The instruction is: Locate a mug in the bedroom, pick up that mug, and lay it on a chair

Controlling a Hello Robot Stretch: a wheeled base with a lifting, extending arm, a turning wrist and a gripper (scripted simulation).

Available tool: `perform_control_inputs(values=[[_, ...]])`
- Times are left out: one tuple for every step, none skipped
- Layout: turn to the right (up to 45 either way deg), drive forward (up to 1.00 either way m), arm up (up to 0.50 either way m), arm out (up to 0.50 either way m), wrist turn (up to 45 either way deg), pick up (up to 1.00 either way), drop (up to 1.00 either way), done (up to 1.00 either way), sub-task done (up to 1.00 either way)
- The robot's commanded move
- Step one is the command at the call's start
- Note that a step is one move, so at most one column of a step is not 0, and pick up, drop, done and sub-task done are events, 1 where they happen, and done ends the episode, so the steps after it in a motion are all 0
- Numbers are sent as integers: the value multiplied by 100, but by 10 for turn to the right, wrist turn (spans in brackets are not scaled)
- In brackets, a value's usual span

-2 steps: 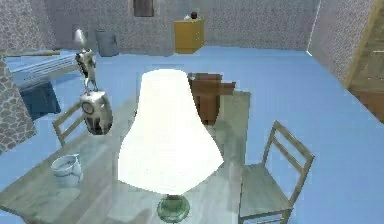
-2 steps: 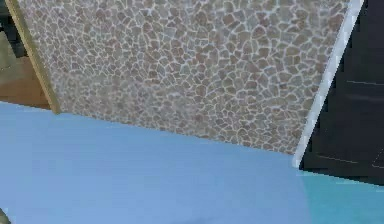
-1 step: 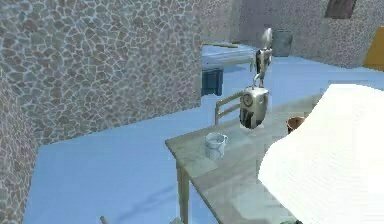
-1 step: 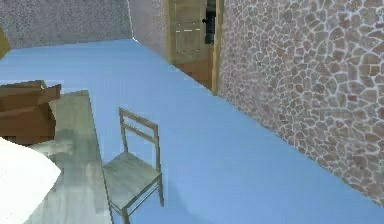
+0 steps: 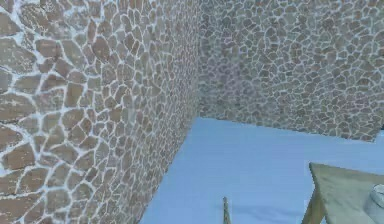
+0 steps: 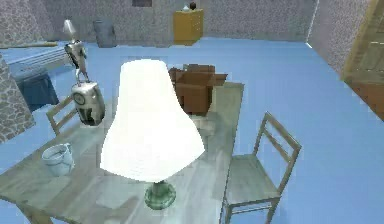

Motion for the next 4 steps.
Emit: perform_control_inputs(values=[[-330, 0, 0, 0, 0, 0, 0, 0, 0], [0, 0, 50, 0, 0, 0, 0, 0, 0], [0, 0, 34, 0, 0, 0, 0, 0, 0], [0, 0, 0, 50, 0, 0, 0, 0, 0]])
